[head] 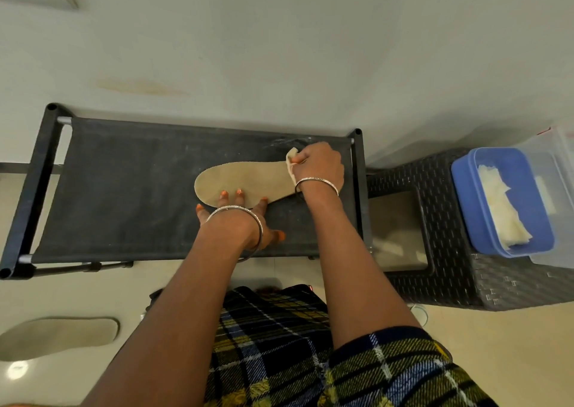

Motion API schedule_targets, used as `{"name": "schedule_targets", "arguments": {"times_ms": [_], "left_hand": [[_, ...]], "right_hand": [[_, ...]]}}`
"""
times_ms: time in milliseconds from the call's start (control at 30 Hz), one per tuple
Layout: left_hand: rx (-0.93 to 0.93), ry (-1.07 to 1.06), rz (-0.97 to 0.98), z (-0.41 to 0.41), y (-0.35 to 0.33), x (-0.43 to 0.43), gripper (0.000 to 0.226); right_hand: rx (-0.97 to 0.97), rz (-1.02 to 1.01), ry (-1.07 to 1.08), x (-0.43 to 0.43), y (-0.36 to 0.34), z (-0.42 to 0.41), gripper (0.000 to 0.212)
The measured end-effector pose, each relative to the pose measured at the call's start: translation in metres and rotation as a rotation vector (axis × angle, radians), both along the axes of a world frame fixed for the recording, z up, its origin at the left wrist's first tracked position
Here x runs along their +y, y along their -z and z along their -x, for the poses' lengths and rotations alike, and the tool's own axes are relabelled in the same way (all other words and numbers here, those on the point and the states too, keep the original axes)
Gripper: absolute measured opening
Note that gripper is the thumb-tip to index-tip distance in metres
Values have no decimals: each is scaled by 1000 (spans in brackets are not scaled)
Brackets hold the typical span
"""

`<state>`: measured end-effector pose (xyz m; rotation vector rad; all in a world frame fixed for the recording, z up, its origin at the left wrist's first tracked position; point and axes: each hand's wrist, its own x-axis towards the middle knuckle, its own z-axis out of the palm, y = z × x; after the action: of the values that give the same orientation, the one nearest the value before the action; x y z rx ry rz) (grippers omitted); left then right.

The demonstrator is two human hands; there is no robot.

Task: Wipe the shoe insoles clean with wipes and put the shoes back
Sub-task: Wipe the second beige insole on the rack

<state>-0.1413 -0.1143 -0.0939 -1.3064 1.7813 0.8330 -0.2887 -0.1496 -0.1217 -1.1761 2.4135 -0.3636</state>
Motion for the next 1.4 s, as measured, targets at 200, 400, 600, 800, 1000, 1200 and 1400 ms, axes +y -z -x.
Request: {"name": "schedule_targets", "arguments": {"times_ms": [200, 400, 600, 800, 1000, 1200, 1400], "left_hand": [[0, -3, -2, 0, 2, 0, 84], [9, -19, -11, 0, 8, 1, 83], [14, -5, -16, 0, -2, 0, 84], [28, 4, -22, -3, -4, -1, 83], [33, 7, -8, -1, -7, 1, 81], [28, 21, 11, 3, -1, 2, 82], [28, 30, 4, 2, 0, 1, 82]], "right_hand": [[-14, 19, -72, -3, 3, -21, 21], [-198, 14, -237, -3, 1, -30, 17], [30, 1, 4, 1, -5, 0, 20], [158, 122, 303, 5, -11, 26, 19], [24, 52, 41, -5, -13, 30, 17], [-57, -49, -273, -3, -5, -7, 14], [-63, -22, -189, 1, -4, 2, 9]]}}
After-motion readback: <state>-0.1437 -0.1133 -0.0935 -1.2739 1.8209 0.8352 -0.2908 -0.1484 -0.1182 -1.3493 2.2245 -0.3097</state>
